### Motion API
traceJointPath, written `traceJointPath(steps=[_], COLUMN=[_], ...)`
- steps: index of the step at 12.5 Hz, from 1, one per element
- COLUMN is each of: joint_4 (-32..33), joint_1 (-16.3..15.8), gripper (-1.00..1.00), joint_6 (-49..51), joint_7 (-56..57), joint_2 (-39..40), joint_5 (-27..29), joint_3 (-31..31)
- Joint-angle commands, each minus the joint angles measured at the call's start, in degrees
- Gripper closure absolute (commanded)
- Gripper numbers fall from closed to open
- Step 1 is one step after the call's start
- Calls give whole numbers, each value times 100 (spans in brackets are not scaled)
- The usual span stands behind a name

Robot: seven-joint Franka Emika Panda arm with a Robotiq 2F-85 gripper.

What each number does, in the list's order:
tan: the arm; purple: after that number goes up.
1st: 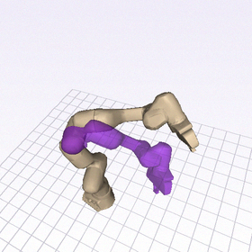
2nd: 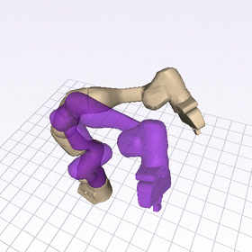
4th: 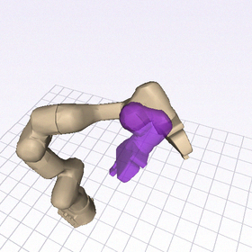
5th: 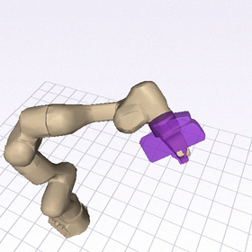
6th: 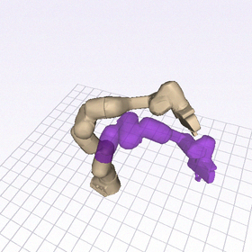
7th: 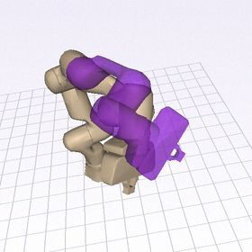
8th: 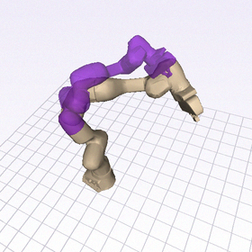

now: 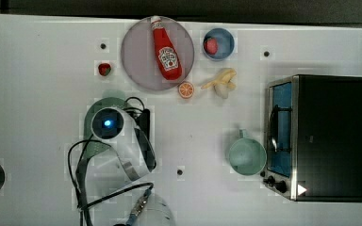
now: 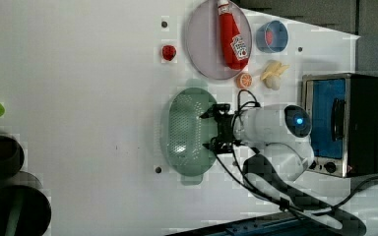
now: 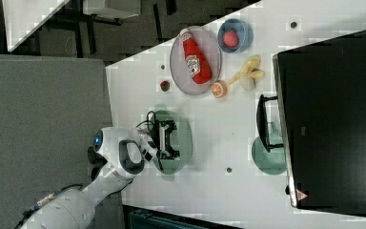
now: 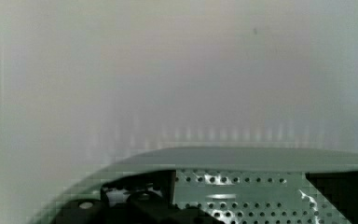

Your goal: Drag strainer left to right.

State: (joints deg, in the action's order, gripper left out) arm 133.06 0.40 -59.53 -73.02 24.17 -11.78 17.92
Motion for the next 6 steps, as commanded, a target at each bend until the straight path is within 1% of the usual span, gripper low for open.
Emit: traceJointPath(steps=[1,6], joint_4=[125,169], joint_1=[234,261], gripper=[-100,-100], joint_6=[-148,-153], joint_7=[765,1132], joint_2=[-201,-289], joint_5=[1,1], joint_3=[-245,-760])
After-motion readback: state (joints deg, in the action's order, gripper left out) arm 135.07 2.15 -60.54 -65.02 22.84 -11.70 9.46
